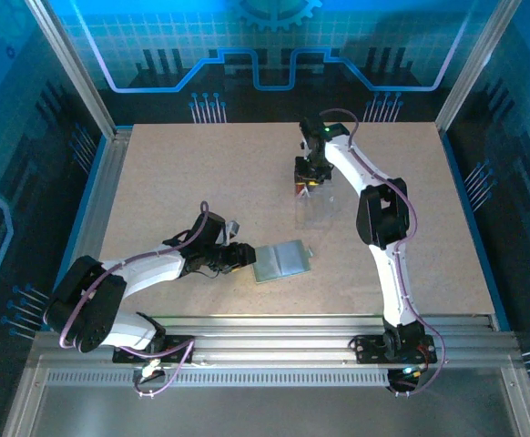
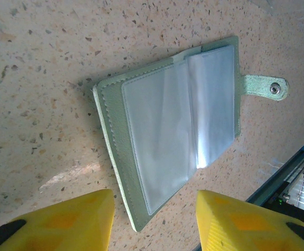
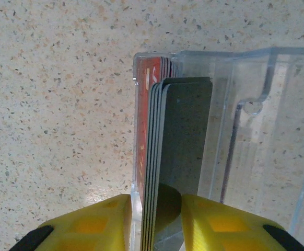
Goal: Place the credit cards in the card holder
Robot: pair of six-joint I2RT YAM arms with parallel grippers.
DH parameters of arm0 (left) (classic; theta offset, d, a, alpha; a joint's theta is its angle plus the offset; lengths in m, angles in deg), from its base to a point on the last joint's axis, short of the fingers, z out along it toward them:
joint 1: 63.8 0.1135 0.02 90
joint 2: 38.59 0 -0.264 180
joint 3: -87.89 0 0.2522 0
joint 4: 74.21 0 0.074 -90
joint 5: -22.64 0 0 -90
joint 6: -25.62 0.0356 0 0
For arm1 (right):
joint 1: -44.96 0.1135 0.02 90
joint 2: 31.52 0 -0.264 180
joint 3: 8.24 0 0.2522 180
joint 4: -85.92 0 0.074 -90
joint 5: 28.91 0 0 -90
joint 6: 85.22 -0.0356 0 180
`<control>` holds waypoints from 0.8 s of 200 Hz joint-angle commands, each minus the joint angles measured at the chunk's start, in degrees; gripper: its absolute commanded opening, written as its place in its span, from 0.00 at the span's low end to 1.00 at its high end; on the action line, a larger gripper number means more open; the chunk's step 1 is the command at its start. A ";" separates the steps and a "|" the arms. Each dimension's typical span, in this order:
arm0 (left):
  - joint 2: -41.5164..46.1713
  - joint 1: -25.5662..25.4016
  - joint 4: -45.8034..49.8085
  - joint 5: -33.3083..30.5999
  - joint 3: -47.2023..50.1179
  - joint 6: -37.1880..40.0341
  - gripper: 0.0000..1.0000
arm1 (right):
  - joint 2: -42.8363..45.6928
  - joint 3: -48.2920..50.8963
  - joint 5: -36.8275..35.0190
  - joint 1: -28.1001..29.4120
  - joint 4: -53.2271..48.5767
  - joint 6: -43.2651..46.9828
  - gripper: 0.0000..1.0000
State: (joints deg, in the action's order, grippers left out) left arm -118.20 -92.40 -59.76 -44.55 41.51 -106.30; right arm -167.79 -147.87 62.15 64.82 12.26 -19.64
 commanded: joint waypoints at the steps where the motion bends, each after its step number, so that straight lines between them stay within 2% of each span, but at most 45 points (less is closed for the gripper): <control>1: -0.45 0.30 -0.46 0.95 0.28 0.15 0.46 | 2.68 0.88 2.71 0.00 0.40 0.65 0.31; 160: -0.85 0.34 -1.12 1.00 0.72 -0.15 0.46 | 4.98 0.01 5.06 0.10 -0.22 1.58 0.28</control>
State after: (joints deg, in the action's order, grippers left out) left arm -118.48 -92.40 -59.91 -44.55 41.51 -106.30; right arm -165.10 -147.56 65.94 64.82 12.85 -19.12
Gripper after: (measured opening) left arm 0.461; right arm 0.287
